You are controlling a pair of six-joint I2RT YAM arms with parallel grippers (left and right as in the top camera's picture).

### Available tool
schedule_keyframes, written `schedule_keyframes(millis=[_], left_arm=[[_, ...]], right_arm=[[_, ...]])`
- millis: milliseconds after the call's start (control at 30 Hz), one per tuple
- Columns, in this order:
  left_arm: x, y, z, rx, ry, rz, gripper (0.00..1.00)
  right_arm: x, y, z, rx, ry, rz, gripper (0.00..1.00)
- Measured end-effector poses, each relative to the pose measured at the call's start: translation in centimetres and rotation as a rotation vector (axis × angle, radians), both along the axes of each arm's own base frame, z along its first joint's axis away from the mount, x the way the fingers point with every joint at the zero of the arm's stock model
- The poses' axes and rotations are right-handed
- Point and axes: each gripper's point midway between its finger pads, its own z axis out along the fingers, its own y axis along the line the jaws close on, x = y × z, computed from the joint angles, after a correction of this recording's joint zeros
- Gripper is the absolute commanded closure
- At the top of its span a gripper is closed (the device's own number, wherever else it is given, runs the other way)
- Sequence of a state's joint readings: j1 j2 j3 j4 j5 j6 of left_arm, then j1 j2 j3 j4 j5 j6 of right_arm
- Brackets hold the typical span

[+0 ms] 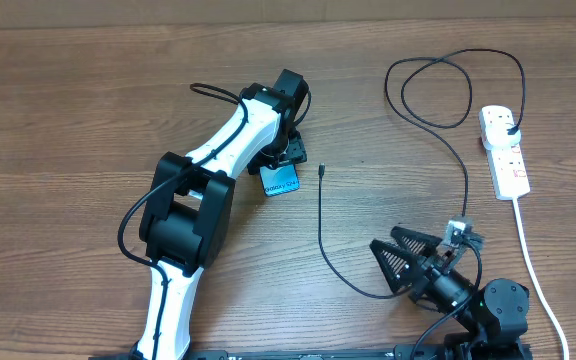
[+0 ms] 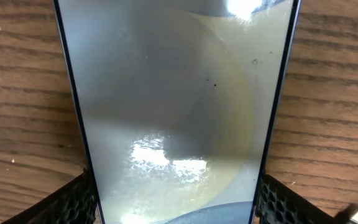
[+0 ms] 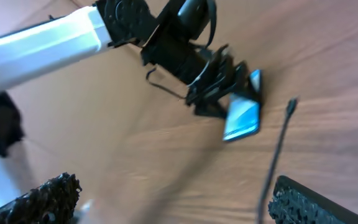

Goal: Plug charger to phone and switch on socket
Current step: 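Lift the phone with the left gripper while right gripper approaches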

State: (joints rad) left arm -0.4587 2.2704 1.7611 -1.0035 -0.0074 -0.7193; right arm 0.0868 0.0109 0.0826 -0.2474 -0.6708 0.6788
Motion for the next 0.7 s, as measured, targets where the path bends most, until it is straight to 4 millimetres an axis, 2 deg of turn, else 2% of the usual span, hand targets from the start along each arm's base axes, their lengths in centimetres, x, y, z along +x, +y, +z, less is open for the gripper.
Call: schedule_keyframes(millis=[133, 333, 600, 700], left_arm=[[0.0, 0.0, 0.0, -0.001, 0.002, 0.02, 0.66], [-0.1, -0.1, 0.0, -0.011, 0.007, 0.042, 0.69], [-0.1, -0.5, 0.3, -0.106, 0.048, 0.089, 0.73], [-0.1, -0.5, 0.3, -0.135, 0.061, 0.101, 0.73]], right_arm=[[-0.6, 0.6, 0.3, 0.077, 0.064, 0.045, 0.03], [-1.2, 1.3, 0.1, 0.085, 0.083, 0.088, 0.03], [-0.6, 2.8, -3.9, 0.001, 0.249, 0.123, 0.03], [-0.5, 3.4, -6.0, -0.066, 0.314, 0.125, 0.0]])
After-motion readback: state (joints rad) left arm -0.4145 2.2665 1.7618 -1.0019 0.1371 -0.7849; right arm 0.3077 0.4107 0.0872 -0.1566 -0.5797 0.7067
